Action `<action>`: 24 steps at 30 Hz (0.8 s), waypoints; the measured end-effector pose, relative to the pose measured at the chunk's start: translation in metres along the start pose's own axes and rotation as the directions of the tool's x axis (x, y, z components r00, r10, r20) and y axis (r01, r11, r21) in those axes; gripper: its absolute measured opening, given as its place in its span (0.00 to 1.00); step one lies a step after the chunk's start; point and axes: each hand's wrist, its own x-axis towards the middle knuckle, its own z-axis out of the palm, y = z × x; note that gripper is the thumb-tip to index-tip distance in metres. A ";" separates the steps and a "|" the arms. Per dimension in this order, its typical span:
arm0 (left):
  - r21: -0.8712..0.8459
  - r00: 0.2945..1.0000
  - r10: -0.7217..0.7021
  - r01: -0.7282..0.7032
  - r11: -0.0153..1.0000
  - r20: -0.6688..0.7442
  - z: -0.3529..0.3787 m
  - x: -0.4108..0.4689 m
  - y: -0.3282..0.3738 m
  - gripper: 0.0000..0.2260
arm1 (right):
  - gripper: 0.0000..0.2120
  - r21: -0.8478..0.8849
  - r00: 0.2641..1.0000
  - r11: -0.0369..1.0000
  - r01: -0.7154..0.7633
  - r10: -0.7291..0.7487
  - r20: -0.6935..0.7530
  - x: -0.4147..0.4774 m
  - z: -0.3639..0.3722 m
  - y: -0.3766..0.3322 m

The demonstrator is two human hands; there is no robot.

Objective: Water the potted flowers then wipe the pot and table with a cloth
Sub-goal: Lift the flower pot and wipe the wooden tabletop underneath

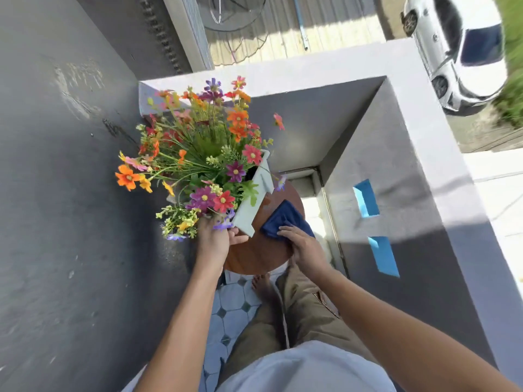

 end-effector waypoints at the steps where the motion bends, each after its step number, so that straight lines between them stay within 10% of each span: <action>1: -0.034 1.000 -0.008 0.008 0.999 -0.001 0.005 -0.007 -0.006 0.13 | 0.19 0.046 0.996 0.997 -0.068 0.071 -0.049 -0.003 -0.008 -0.005; 7: -0.157 0.995 -0.095 0.090 0.983 -0.022 0.040 -0.036 -0.037 0.14 | 0.16 0.353 0.864 0.867 -0.352 0.446 -0.233 -0.021 -0.046 -0.025; 13: 0.168 0.984 -0.179 0.174 0.970 0.017 0.060 -0.038 -0.079 0.16 | 0.17 0.505 0.800 0.776 -0.377 0.548 -0.245 -0.044 -0.061 -0.043; 24: 0.108 0.992 -0.116 0.122 0.987 -0.059 0.104 -0.042 -0.109 0.16 | 0.15 0.591 0.773 0.732 -0.338 0.574 -0.270 -0.094 -0.123 -0.049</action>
